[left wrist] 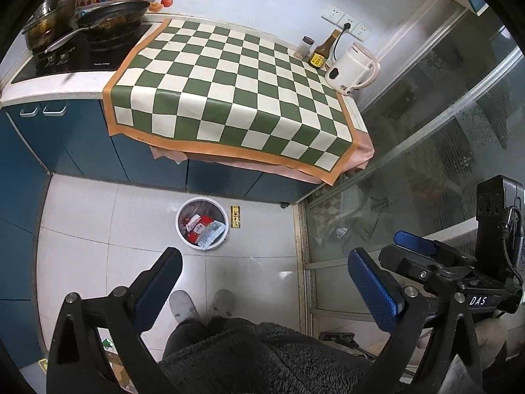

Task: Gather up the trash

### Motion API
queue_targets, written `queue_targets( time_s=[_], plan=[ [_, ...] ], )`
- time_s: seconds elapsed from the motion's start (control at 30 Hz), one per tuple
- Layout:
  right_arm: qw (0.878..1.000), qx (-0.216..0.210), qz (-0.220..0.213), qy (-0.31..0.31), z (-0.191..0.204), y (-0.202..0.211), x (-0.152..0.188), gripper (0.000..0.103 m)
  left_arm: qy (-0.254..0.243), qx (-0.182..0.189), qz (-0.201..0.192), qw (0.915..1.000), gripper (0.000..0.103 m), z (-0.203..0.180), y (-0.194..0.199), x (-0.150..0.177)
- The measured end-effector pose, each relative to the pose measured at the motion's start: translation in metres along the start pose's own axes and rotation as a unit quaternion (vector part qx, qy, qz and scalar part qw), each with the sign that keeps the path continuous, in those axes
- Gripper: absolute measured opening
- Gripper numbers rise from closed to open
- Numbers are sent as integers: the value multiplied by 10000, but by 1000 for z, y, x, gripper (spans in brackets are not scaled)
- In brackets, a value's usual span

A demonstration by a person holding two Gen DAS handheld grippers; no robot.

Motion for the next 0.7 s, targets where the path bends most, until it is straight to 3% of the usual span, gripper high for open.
queue_targets(
  time_s=[0.7],
  plan=[
    [9999, -48, 10, -102, -4, -8, 11, 103, 123, 97, 68, 9999, 103, -13, -7, 9]
  ],
)
Point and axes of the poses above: each gripper's, at about its wrist camera, not at the fingertips, and y roughly against the way its jaws point, z to its left, x to its underside, the point moved 7 cm from there along -y, roughly the way its jaws point, and after that the axes turned 7 degrees about -x, right-handed, at the moved point
